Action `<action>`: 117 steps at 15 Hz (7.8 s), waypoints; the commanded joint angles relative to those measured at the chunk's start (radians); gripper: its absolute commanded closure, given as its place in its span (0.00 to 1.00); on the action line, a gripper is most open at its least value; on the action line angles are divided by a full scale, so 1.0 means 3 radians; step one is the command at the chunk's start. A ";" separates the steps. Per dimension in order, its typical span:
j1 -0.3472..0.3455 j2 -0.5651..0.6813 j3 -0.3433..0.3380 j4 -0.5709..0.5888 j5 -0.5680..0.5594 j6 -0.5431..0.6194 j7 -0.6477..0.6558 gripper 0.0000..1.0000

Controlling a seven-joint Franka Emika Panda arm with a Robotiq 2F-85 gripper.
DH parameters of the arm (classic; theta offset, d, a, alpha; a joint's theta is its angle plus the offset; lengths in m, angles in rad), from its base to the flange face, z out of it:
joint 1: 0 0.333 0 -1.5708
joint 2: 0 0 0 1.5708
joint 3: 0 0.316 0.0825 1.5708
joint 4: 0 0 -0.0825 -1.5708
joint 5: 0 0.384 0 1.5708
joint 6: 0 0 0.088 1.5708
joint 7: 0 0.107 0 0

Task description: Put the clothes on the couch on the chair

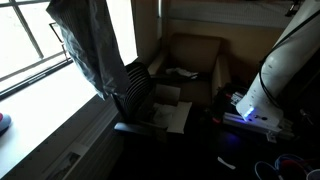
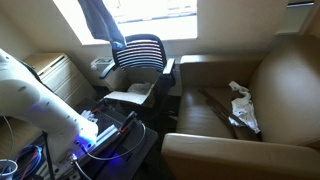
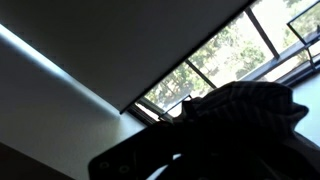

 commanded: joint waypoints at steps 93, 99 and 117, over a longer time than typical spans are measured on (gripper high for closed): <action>0.1942 0.2230 -0.2596 0.2298 -0.0852 -0.0665 0.2743 1.00; 0.2227 0.1610 -0.3020 0.1763 -0.1225 -0.1690 0.2777 1.00; 0.2486 0.1615 -0.3095 0.1014 -0.1834 -0.1483 0.4129 1.00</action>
